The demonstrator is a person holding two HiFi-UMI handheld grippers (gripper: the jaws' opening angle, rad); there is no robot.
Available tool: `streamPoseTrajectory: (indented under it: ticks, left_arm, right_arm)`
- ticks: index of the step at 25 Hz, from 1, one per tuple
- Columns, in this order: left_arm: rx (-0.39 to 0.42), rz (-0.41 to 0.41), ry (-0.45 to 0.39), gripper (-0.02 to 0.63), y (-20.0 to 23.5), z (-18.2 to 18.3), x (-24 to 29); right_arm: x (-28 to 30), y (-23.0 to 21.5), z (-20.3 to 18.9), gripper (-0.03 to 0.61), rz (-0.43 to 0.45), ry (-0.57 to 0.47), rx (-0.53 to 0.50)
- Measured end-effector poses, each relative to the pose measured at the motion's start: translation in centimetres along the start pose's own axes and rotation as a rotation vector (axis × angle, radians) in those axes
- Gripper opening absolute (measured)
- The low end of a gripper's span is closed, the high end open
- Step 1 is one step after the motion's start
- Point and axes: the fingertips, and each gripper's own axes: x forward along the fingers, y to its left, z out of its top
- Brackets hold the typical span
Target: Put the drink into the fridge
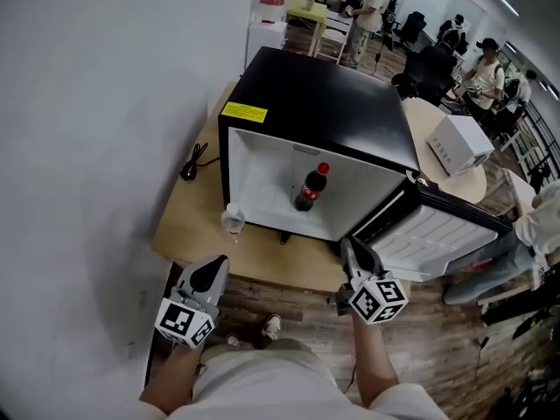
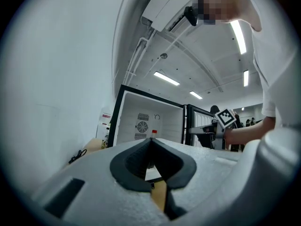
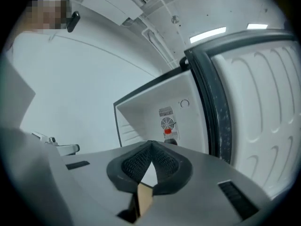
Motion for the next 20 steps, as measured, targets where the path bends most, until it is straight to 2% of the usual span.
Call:
streamPoseTrajectory:
  ticks: [4, 8, 14, 20]
  left_arm:
    - [0.004, 0.002, -0.023, 0.014, 0.1, 1.1, -0.8]
    - [0.021, -0.010, -0.046, 0.014, -0.2, 2.3, -2.0]
    - [0.045, 0.027, -0.078, 0.014, 0.6, 3.7, -4.5]
    - [0.058, 0.092, -0.075, 0.014, 2.1, 3.8, -7.2]
  right_arm:
    - [-3.1, 1.6, 3.0, 0.000, -0.002, -0.064, -0.070]
    - [-6.2, 2.7, 5.0, 0.000, -0.019, -0.126, -0.086]
    - [-9.1, 4.4, 6.1, 0.000, -0.041, -0.165, -0.165]
    - [-10.2, 5.4, 6.2, 0.000, -0.065, -0.173, -0.230]
